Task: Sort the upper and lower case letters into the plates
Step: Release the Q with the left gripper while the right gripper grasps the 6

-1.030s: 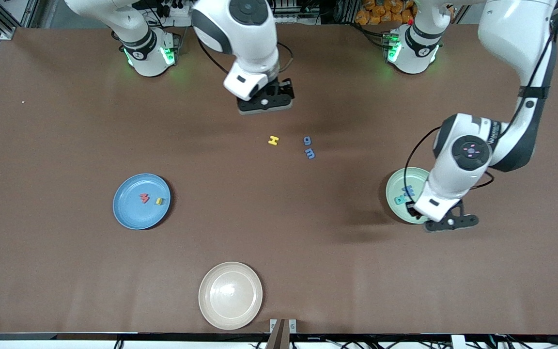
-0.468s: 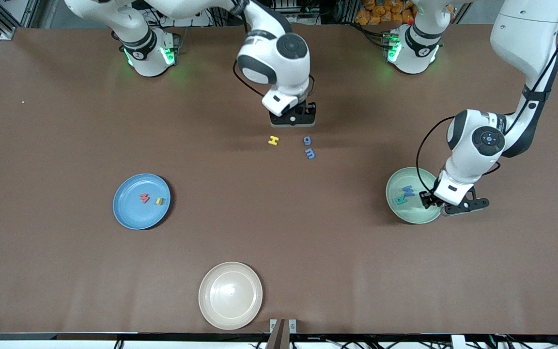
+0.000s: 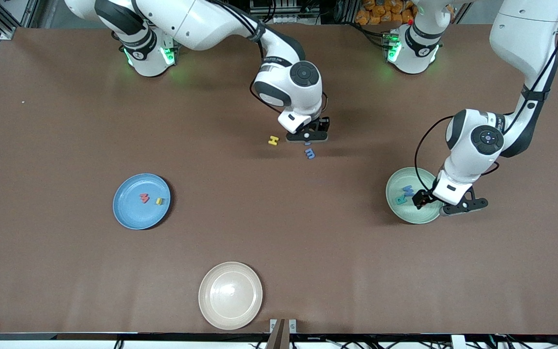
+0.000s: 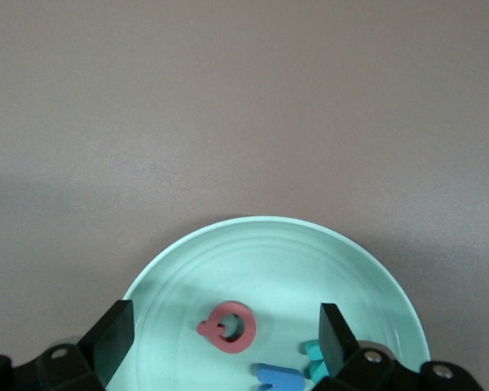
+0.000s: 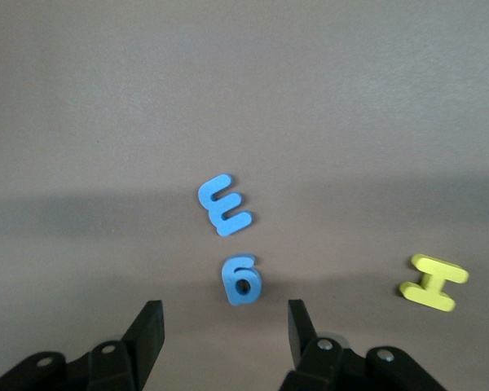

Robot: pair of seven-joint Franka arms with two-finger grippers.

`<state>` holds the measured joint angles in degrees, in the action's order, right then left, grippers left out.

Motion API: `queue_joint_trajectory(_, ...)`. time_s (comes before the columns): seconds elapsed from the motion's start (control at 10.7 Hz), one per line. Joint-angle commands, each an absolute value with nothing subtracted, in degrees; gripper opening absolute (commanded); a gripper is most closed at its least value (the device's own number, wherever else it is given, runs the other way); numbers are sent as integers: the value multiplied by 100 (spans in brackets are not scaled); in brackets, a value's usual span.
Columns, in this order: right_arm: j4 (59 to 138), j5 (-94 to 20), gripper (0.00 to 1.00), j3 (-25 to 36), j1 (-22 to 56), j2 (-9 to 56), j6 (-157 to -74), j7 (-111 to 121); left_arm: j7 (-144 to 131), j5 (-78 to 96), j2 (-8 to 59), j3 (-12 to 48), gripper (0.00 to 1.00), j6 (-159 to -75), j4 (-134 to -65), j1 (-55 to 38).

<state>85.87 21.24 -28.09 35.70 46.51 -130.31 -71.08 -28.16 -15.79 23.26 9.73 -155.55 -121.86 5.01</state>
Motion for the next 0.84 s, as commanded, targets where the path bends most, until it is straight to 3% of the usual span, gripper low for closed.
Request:
queue_joint_trajectory(0.0,8271,2513,69,-2813,3700,5000,-13034,-7383,-2978,-1406,2267,1002,100,-15601,-12156,510)
queue_joint_trajectory(0.75,7928,3022,64,-2786,3893,5440,-12990,-7392,-3006,-1415,2232,1002,100,-15601,-12077,501)
